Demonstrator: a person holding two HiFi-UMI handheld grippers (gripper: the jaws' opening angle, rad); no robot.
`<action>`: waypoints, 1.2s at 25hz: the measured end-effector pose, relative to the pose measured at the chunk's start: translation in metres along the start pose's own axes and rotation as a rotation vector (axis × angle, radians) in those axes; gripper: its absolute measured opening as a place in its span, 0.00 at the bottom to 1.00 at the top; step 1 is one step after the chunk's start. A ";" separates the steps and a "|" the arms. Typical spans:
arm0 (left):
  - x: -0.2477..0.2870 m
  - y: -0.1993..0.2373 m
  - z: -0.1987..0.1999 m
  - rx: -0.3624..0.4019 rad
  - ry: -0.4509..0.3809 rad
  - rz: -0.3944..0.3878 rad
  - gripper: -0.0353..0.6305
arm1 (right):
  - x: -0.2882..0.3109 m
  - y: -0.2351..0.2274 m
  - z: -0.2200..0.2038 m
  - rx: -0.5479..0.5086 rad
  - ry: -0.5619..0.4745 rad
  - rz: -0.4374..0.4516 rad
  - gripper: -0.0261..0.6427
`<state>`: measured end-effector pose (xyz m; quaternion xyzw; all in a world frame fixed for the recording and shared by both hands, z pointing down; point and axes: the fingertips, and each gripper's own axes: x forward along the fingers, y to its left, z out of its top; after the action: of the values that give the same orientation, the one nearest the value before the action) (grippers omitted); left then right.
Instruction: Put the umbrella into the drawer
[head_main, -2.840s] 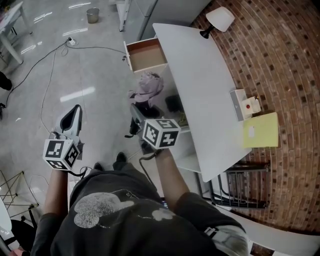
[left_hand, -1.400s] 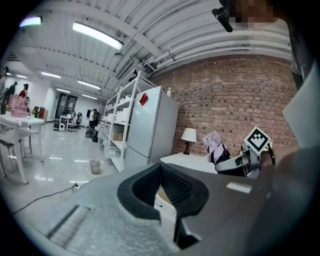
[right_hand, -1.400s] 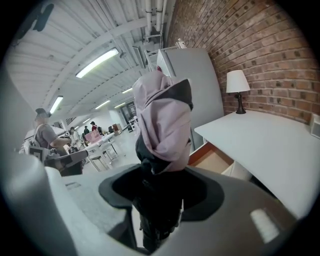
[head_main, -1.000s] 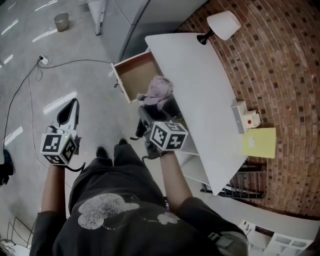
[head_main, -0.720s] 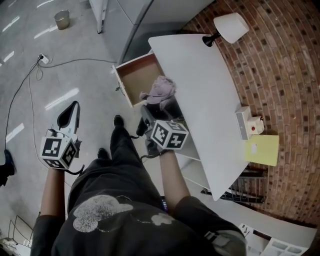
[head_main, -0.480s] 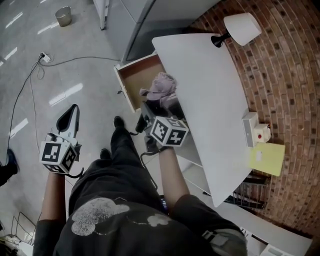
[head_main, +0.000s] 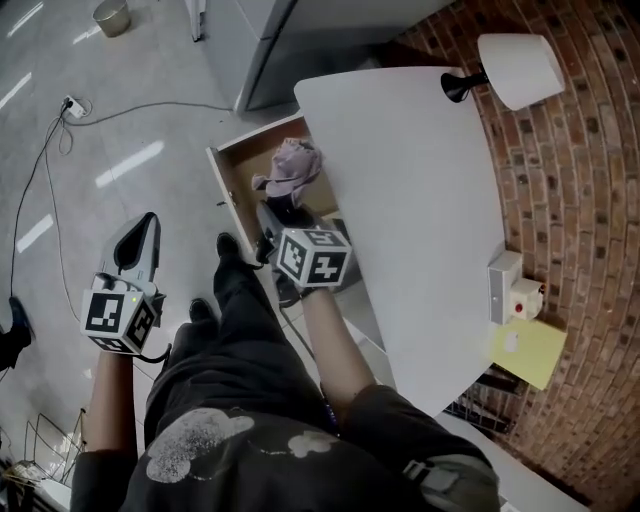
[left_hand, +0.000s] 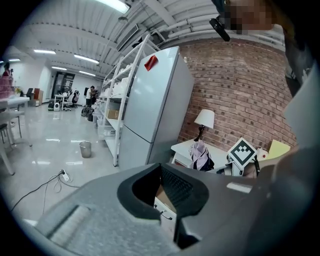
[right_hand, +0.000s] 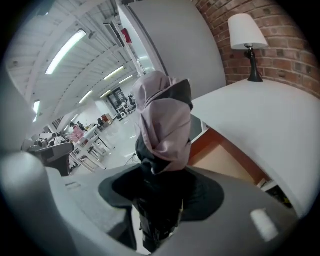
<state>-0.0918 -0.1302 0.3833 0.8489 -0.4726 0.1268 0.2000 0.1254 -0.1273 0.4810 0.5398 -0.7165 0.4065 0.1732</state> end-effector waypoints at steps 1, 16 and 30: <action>0.008 0.002 -0.002 -0.007 0.007 0.008 0.07 | 0.009 -0.003 -0.001 -0.004 0.013 0.001 0.39; 0.092 0.041 -0.065 -0.084 0.103 0.091 0.07 | 0.129 -0.071 -0.037 -0.002 0.135 -0.049 0.39; 0.136 0.037 -0.108 -0.173 0.180 0.075 0.07 | 0.187 -0.140 -0.069 0.060 0.195 -0.179 0.39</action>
<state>-0.0552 -0.2006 0.5420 0.7953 -0.4932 0.1686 0.3094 0.1736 -0.2044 0.7068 0.5644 -0.6329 0.4611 0.2612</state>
